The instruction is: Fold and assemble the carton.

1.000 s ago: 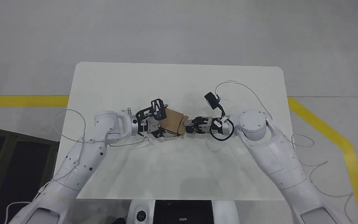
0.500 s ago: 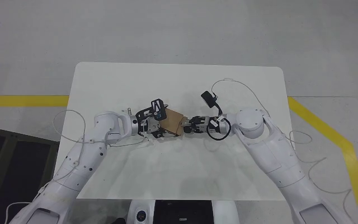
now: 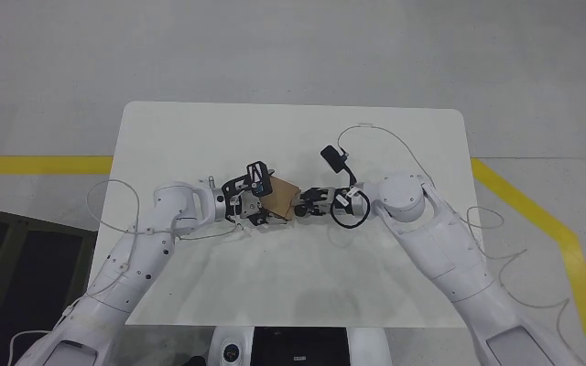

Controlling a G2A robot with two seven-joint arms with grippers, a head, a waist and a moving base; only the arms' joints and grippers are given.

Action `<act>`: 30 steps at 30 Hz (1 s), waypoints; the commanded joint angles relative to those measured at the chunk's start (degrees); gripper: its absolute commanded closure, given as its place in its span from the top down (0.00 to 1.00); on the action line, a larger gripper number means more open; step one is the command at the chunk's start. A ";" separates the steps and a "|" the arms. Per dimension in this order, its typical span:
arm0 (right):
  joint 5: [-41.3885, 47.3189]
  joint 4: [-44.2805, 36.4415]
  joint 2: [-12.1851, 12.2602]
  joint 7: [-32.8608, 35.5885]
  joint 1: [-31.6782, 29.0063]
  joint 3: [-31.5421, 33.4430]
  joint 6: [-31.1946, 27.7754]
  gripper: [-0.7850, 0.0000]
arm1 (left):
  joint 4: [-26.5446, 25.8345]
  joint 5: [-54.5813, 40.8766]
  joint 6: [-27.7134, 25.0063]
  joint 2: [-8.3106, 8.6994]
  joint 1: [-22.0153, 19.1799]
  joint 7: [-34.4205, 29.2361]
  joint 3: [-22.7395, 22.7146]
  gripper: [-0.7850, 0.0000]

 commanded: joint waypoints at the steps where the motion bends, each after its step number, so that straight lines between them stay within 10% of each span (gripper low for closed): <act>1: 0.34 -0.56 0.13 -0.05 -0.41 0.56 -0.34 0.19 | 0.10 -0.04 0.05 0.00 0.01 -0.02 -0.08 1.00; 30: -0.21 -2.80 1.73 1.38 -4.79 3.51 2.07 0.00 | 0.33 0.05 0.03 -0.02 0.23 -0.15 -0.40 1.00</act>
